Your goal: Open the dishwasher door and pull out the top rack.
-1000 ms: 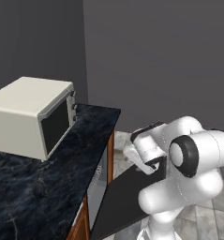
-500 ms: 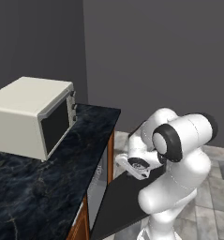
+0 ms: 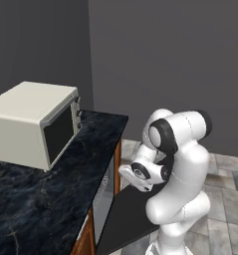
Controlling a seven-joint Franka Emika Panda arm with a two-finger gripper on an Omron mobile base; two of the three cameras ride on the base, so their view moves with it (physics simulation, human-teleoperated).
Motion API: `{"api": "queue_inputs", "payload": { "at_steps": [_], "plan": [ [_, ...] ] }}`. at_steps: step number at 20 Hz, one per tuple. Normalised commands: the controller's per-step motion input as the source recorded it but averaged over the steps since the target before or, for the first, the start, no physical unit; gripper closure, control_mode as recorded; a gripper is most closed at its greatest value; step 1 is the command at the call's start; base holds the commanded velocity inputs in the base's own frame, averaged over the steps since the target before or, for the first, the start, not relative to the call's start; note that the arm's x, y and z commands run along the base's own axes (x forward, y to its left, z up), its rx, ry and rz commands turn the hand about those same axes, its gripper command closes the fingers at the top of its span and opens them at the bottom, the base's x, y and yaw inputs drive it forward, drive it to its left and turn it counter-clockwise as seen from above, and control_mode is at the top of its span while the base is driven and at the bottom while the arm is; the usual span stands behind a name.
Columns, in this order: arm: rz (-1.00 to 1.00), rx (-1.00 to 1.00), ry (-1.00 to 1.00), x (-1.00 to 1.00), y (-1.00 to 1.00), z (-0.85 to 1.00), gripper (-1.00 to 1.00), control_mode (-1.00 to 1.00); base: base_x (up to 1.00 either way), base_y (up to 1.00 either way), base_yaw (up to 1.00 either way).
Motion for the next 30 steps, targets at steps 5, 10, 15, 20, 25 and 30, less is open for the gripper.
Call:
{"api": "queue_inputs", "payload": {
  "at_steps": [5, 10, 15, 20, 25, 30],
  "plan": [
    [0.00, 0.07, 0.00, 0.55, 0.00, -0.12, -1.00, -1.00, 0.00, 0.00, 0.00],
    [0.01, 0.05, 0.00, 0.44, 0.03, -0.19, -1.00, -1.00, 0.00, 0.00, 0.00],
    [0.04, 0.01, 0.00, 0.24, 0.09, -0.30, -1.00, -1.00, 0.00, 0.00, 0.00],
    [0.05, 0.00, 0.00, 0.18, 0.13, -0.22, -1.00, -1.00, 0.00, 0.00, 0.00],
    [0.05, 0.02, 0.00, 0.09, 0.13, -0.04, -1.00, -1.00, 0.00, 0.00, 0.00],
    [0.04, 0.02, 0.00, 0.12, 0.10, -0.05, -1.00, -1.00, 0.00, 0.00, 0.00]
  ]
}}
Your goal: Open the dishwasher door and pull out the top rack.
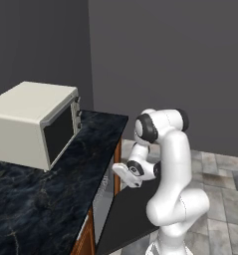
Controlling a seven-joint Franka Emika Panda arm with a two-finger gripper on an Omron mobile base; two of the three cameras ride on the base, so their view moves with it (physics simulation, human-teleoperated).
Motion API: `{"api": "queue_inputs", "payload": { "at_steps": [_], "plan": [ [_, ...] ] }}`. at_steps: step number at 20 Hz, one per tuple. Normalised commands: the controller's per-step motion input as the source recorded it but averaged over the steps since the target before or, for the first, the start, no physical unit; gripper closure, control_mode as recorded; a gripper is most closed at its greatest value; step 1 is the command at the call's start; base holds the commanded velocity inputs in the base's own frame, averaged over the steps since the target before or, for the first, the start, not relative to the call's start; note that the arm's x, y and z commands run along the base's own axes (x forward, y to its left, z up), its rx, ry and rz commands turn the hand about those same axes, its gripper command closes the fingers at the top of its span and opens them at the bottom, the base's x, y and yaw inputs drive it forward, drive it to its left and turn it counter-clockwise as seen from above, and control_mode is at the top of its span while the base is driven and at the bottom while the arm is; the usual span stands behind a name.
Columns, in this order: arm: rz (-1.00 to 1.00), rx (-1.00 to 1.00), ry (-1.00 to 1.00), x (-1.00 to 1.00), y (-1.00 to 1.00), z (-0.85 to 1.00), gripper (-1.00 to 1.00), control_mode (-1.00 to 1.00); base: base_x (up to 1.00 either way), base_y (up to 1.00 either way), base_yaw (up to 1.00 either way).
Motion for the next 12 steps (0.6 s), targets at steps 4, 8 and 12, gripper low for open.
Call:
{"api": "queue_inputs", "payload": {
  "at_steps": [4, 8, 12],
  "plan": [
    [0.04, 0.03, 0.01, 0.21, 0.10, -0.14, -1.00, -1.00, 0.00, 0.00, 0.00],
    [0.03, 0.04, 0.03, 0.28, 0.16, -0.27, -1.00, -1.00, 0.00, 0.00, 0.00],
    [0.03, 0.04, 0.03, 0.29, 0.16, -0.34, -1.00, -1.00, 0.00, 0.00, 0.00]
  ]
}}
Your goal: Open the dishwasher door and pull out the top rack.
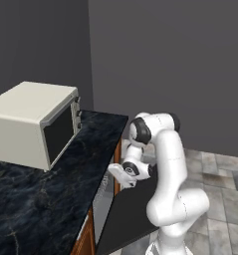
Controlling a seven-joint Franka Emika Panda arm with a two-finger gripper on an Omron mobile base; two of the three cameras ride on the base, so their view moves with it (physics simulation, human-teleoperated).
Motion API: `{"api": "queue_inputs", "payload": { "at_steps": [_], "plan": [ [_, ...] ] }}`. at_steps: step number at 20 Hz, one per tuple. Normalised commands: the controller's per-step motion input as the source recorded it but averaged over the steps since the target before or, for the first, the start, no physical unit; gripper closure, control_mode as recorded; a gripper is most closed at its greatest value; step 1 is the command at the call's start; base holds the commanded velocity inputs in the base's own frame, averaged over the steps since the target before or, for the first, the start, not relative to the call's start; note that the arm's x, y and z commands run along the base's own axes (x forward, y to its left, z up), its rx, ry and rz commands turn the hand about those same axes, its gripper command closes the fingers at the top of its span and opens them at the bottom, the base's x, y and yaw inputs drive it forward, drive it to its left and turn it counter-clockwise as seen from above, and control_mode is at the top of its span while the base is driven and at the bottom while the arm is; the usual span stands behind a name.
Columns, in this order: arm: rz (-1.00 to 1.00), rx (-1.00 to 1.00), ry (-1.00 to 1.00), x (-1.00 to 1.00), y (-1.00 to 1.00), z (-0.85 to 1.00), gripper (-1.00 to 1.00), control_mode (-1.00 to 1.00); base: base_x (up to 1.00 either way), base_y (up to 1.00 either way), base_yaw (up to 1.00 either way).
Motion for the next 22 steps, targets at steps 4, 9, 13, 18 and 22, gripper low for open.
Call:
{"api": "queue_inputs", "payload": {
  "at_steps": [4, 9, 13, 18, 22],
  "plan": [
    [0.03, 0.04, 0.00, 0.28, 0.12, -0.24, -1.00, -1.00, 0.00, 0.00, 0.00],
    [0.03, 0.03, 0.00, 0.27, 0.13, -0.16, -1.00, -1.00, 0.00, 0.00, 0.00],
    [0.02, 0.02, 0.00, 0.23, 0.16, -0.18, -1.00, -1.00, 0.00, 0.00, 0.00],
    [0.02, 0.02, 0.00, 0.23, 0.15, -0.22, -1.00, -1.00, 0.00, 0.00, 0.00],
    [0.01, 0.01, 0.00, 0.24, 0.13, -0.24, -1.00, -1.00, 0.00, 0.00, 0.00]
  ]
}}
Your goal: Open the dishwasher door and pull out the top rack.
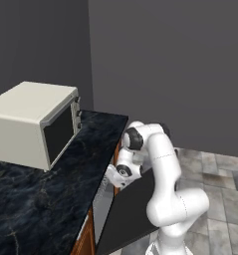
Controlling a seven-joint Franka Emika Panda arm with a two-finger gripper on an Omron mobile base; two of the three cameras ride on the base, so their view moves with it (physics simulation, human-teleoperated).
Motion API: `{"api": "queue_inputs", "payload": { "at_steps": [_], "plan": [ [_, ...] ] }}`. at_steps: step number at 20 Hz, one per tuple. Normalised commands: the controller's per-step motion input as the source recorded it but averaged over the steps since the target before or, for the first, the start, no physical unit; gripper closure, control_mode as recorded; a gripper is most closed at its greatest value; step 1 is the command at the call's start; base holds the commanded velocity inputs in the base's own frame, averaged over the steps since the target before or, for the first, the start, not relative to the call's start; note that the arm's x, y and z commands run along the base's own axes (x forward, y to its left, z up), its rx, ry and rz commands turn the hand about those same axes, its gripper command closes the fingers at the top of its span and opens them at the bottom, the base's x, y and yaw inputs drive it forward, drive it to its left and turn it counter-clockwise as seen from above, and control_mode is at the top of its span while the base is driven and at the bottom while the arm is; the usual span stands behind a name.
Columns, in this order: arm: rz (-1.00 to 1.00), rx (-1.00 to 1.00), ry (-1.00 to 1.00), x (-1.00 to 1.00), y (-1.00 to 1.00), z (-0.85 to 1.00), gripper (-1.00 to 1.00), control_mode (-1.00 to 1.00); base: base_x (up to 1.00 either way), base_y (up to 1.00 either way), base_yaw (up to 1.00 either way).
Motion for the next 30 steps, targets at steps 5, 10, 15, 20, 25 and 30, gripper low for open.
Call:
{"api": "queue_inputs", "payload": {
  "at_steps": [5, 10, 15, 20, 25, 30],
  "plan": [
    [0.00, 0.01, 0.01, 0.27, 0.15, -0.25, -1.00, -1.00, 0.00, 0.00, 0.00],
    [0.00, 0.01, 0.01, 0.24, 0.15, -0.21, -1.00, -1.00, 0.00, 0.00, 0.00],
    [0.00, 0.00, 0.05, 0.25, 0.18, -0.26, -1.00, -1.00, 0.00, 0.00, 0.00],
    [0.00, 0.00, 0.05, 0.20, 0.18, -0.24, -1.00, -1.00, 0.00, 0.00, 0.00],
    [0.00, 0.00, 0.03, 0.20, 0.15, -0.17, -1.00, -1.00, 0.00, 0.00, 0.00],
    [0.00, 0.00, 0.02, 0.27, 0.18, -0.13, -1.00, -1.00, 0.00, 0.00, 0.00]
  ]
}}
